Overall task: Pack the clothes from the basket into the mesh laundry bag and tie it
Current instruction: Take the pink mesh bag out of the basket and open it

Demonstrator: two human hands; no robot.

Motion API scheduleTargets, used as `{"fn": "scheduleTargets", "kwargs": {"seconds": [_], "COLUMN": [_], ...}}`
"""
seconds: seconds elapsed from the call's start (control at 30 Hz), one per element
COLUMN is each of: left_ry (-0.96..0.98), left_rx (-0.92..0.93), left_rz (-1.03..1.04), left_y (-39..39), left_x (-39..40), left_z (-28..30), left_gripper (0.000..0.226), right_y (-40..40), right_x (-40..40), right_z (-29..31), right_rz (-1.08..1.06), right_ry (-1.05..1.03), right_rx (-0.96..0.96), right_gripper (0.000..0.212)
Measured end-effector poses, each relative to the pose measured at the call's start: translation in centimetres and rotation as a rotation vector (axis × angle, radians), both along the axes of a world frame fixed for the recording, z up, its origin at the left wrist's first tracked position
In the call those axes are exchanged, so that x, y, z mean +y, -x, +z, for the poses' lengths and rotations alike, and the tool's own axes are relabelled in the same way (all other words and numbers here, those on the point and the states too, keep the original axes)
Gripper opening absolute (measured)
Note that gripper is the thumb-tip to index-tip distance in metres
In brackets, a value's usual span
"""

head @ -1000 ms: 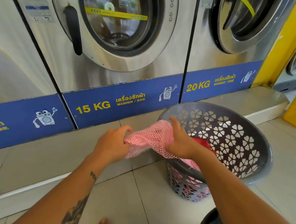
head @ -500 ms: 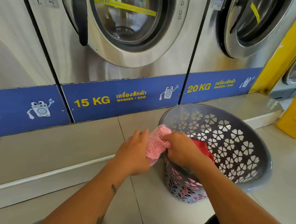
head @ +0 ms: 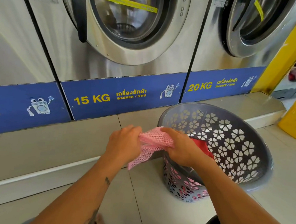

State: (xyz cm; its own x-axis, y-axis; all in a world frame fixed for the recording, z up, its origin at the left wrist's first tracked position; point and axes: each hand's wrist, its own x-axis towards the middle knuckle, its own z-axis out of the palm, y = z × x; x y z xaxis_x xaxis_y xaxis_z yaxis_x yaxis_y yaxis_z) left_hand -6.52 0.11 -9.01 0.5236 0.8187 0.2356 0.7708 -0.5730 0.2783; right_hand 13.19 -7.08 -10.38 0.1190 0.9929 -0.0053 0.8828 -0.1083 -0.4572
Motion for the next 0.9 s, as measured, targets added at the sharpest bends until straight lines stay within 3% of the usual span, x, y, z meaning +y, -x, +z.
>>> {"fn": "scheduleTargets", "kwargs": {"seconds": [0.1,0.17,0.37,0.47,0.7,0.8,0.9], "left_ry": [0.017,-0.011,-0.226,-0.309,-0.453,-0.39,-0.317], "left_rx": [-0.086,-0.154,-0.439,-0.608,-0.9,-0.903,-0.899], "left_rz": [0.016,0.015,0.06,0.1,0.25,0.258,0.29], "left_y": [1.2,1.8,4.4,6.2,9.4,10.3,10.9], "left_x": [0.5,0.6,1.3,1.9,2.7,3.2,3.4], "left_z": [0.2,0.7,3.0,4.4,6.4,5.9,5.2], "left_gripper": [0.015,0.017,0.022,0.025,0.024,0.027,0.026], "right_y": [0.4,0.9,3.3,5.1,10.6,12.3,12.6], "right_x": [0.4,0.8,3.3,4.5,6.6,7.3,7.5], "right_z": [1.1,2.3,7.3,9.7,14.1,13.6,11.0], "right_rz": [-0.073,-0.11,-0.049,0.005,0.098,0.126,0.125], "right_ry": [-0.109,-0.152,-0.313,-0.387,-0.518,-0.403,-0.181], "right_rx": [-0.07,-0.098,-0.064,-0.017,0.226,0.265,0.139], "right_gripper": [0.015,0.005,0.017,0.012,0.017,0.018,0.016]}}
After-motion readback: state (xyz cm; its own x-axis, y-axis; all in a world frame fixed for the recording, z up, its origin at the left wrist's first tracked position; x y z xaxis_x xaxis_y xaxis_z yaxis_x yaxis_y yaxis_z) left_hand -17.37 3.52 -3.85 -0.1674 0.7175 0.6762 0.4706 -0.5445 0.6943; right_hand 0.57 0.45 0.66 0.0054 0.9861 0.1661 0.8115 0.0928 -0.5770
